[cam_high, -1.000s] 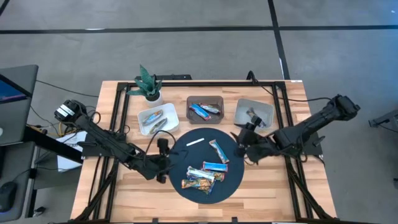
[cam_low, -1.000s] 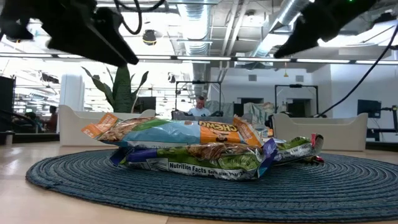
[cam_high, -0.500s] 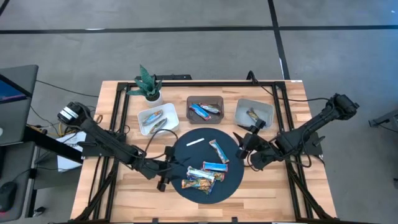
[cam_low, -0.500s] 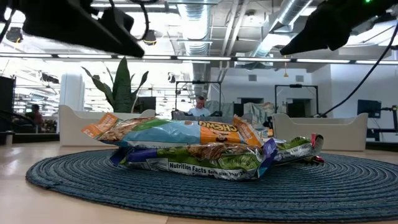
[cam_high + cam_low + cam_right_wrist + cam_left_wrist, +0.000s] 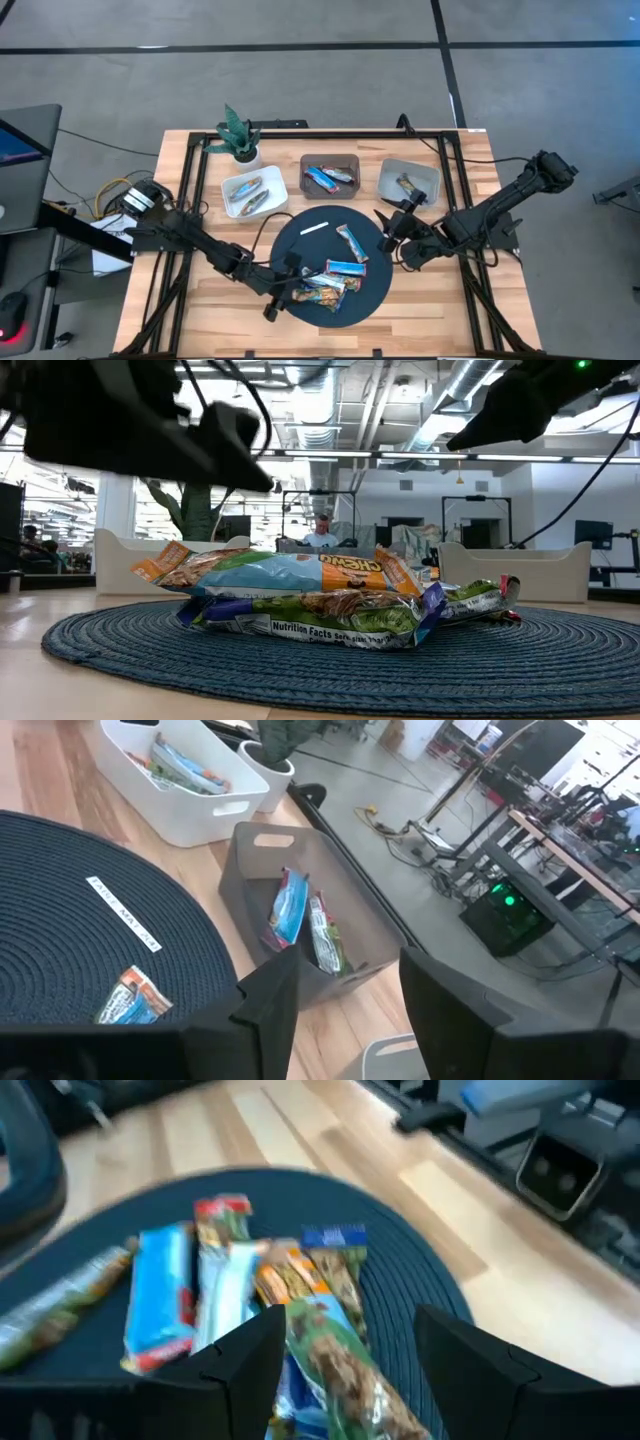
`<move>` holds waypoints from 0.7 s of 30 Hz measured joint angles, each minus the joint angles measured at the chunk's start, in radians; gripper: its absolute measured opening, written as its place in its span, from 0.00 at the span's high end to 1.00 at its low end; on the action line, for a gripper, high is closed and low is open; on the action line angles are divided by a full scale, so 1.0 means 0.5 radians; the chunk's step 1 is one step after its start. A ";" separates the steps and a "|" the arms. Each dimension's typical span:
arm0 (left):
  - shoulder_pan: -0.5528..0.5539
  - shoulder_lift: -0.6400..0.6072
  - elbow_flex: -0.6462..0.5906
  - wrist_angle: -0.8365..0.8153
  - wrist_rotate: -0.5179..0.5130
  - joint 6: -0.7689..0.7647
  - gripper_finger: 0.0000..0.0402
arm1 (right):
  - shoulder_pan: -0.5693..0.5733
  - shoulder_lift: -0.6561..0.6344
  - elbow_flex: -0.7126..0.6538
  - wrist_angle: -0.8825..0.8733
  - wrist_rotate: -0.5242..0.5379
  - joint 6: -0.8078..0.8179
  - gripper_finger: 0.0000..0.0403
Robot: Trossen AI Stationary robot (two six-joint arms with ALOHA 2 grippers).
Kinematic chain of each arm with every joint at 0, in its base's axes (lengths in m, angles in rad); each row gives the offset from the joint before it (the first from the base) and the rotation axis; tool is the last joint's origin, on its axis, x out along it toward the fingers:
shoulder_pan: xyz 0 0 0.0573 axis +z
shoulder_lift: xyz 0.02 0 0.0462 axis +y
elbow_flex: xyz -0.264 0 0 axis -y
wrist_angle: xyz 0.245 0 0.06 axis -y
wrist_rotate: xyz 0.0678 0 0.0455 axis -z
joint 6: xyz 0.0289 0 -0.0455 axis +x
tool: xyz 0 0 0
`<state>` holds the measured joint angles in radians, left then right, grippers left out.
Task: Pick and place Granola Bars by type
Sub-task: Put the bottom orange granola bar into the white bin
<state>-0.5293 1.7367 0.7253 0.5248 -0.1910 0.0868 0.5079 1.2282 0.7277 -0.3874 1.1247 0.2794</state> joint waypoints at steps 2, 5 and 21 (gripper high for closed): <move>0.024 0.065 0.001 0.077 0.003 0.001 0.46 | 0.000 0.001 0.000 -0.001 -0.002 0.000 0.59; 0.049 0.102 0.026 0.097 0.029 -0.005 0.46 | 0.000 0.000 0.000 -0.001 -0.003 0.000 0.60; 0.024 0.145 0.034 0.104 0.112 -0.180 0.46 | 0.000 0.001 0.000 0.002 -0.006 0.002 0.61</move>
<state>-0.5171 1.8093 0.7420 0.5766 -0.1349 -0.0031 0.5079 1.2285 0.7277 -0.3866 1.1217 0.2802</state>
